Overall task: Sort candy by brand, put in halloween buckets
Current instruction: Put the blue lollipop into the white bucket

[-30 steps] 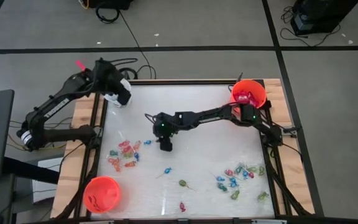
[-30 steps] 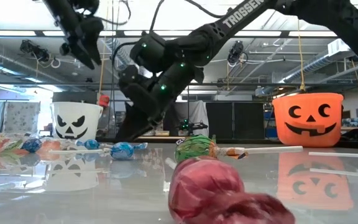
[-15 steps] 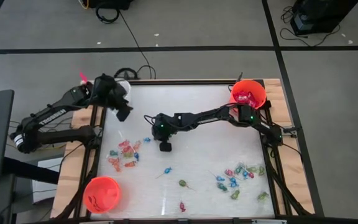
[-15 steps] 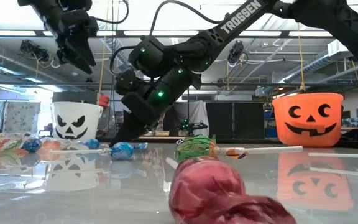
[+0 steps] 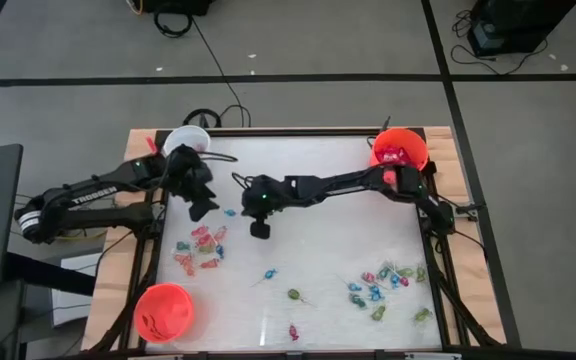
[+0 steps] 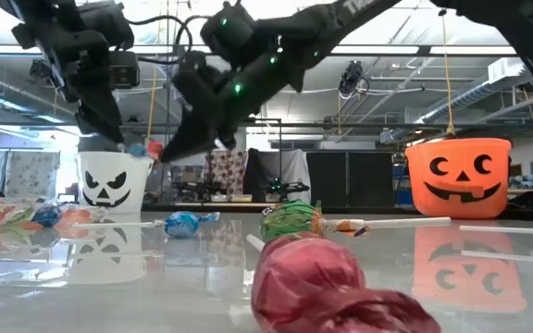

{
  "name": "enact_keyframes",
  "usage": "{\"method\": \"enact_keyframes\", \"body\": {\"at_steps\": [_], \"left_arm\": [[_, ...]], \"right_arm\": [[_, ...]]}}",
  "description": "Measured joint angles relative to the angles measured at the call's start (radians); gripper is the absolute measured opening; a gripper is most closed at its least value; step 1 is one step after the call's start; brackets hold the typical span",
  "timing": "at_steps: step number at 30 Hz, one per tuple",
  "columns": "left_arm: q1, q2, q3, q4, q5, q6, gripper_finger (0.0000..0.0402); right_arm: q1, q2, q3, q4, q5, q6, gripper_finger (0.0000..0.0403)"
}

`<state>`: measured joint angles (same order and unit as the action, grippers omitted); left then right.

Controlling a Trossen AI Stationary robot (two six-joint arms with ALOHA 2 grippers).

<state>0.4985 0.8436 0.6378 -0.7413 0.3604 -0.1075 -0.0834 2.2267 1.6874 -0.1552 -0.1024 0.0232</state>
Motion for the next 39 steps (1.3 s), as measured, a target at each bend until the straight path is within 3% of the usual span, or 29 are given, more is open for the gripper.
{"method": "enact_keyframes", "body": {"at_steps": [8,14,19,31,35,39], "left_arm": [[-0.046,0.000,-0.041,0.147,0.061,-0.002,0.0229],[-0.050,0.000,-0.041,0.275,0.047,-0.069,0.0229],[-0.050,0.002,-0.041,0.272,0.039,-0.080,0.0229],[-0.050,0.002,-0.041,0.244,0.079,-0.093,0.0227],[-0.050,0.002,-0.041,0.241,0.079,-0.103,0.0201],[-0.048,0.002,-0.041,0.241,0.074,-0.103,0.0146]], "right_arm": [[-0.003,-0.073,-0.001,-0.001,0.035,-0.005,0.0002],[0.001,-0.071,-0.002,-0.002,0.035,-0.007,0.0002],[0.013,-0.072,-0.001,0.003,0.082,0.001,0.0002],[0.012,-0.072,-0.001,0.073,0.080,0.019,0.0001],[0.012,-0.072,-0.001,0.081,0.080,0.022,0.0001],[0.012,-0.072,-0.001,0.080,0.080,0.022,0.0001]]}}
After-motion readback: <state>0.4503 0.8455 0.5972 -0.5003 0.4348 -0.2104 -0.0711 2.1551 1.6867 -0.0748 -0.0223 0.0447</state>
